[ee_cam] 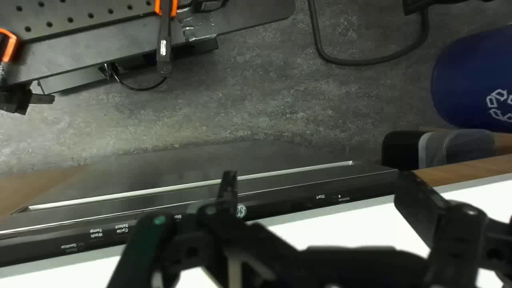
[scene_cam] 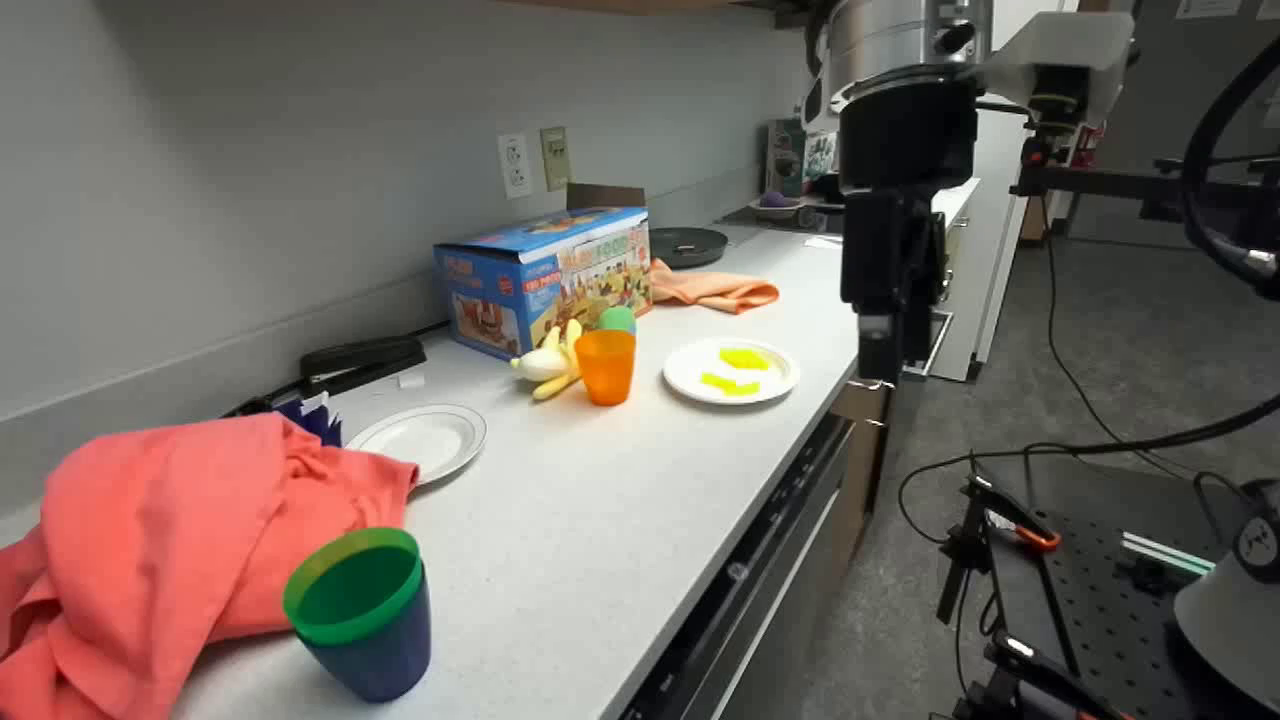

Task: Transfer the chips onto the plate from the orange cup.

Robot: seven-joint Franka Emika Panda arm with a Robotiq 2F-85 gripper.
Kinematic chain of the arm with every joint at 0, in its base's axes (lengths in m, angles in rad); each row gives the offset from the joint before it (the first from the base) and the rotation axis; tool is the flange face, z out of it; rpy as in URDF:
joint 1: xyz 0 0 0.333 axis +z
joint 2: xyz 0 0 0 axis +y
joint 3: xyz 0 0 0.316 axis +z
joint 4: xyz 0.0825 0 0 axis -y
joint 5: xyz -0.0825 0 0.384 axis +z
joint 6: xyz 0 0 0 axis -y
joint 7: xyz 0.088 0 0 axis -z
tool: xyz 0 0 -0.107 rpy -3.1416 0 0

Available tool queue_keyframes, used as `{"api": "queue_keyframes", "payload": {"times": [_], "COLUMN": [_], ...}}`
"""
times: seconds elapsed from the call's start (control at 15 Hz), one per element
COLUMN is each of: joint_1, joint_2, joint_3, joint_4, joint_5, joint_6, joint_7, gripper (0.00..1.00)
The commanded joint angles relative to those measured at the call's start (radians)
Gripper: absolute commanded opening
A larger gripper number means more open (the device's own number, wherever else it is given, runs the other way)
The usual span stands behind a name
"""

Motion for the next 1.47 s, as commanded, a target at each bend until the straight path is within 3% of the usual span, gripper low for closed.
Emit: {"api": "queue_keyframes", "payload": {"times": [0.0, 1.13, 1.4], "joint_1": [-0.016, -0.016, -0.044], "joint_2": [0.000, 0.000, 0.008], "joint_3": [0.014, 0.014, 0.013], "joint_4": [0.002, 0.002, 0.021], "joint_5": [0.006, 0.006, -0.032], "joint_6": [-0.004, -0.004, 0.020], "joint_7": [-0.006, -0.006, 0.005], "gripper": [1.00, 1.00, 1.00]}}
